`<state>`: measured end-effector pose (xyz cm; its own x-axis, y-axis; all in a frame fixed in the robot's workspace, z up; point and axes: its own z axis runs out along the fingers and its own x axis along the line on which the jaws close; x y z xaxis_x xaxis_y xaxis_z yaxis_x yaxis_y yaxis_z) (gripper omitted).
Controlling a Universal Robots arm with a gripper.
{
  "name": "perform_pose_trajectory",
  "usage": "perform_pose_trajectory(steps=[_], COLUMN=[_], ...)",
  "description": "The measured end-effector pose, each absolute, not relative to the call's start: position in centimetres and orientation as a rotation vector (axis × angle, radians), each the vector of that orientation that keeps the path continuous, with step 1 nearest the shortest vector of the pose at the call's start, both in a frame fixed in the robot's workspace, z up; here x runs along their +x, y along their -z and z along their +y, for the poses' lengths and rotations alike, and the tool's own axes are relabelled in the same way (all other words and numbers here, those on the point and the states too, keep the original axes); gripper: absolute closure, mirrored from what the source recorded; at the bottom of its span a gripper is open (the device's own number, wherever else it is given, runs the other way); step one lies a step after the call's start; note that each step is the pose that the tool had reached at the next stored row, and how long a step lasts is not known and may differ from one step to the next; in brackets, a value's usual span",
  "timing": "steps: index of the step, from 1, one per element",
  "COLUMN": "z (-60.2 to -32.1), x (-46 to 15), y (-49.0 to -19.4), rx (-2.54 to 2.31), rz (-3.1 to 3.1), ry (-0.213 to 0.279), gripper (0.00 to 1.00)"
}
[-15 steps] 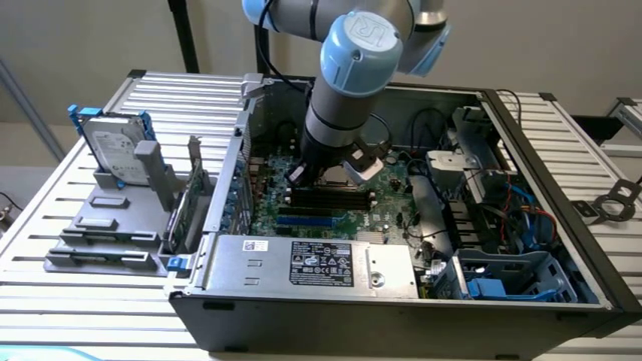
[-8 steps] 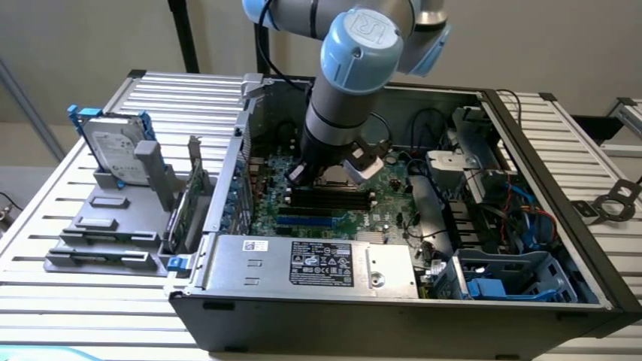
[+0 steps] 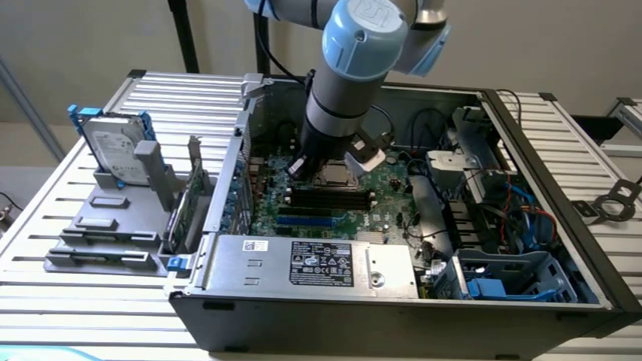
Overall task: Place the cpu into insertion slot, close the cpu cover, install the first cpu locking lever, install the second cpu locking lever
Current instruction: 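Install the second cpu locking lever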
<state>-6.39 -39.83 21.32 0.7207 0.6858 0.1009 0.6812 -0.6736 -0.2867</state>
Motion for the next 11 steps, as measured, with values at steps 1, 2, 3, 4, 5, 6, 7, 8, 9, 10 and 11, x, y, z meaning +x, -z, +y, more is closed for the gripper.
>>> perform_pose_trajectory(steps=[1, 2, 3, 4, 5, 6, 7, 8, 9, 10, 11], z=[-39.8, -39.8, -39.7, -39.7, -39.7, -39.7, -39.7, -39.6, -39.6, -39.6, -39.6], x=[-6.4, -6.4, -6.4, -6.4, -6.5, -6.5, -6.6, -6.7, -6.9, -6.9, -6.9], y=[-21.8, -22.2, -22.7, -23.1, -23.5, -23.8, -24.1, -24.2, -24.2, -24.2, -24.2], rx=[-2.623, -2.623, -2.624, -2.624, -2.625, -2.625, -2.625, -2.625, -2.625, -2.625, -2.625], rz=[-1.071, -1.072, -1.072, -1.072, -1.073, -1.073, -1.073, -1.073, -1.073, -1.074, -1.074], ry=[-0.022, -0.022, -0.022, -0.023, -0.023, -0.024, -0.024, -0.024, -0.023, -0.024, -0.024], gripper=[0.89, 0.89, 0.89, 0.89, 0.89, 0.89, 0.89, 0.89, 0.89, 0.89, 0.89])
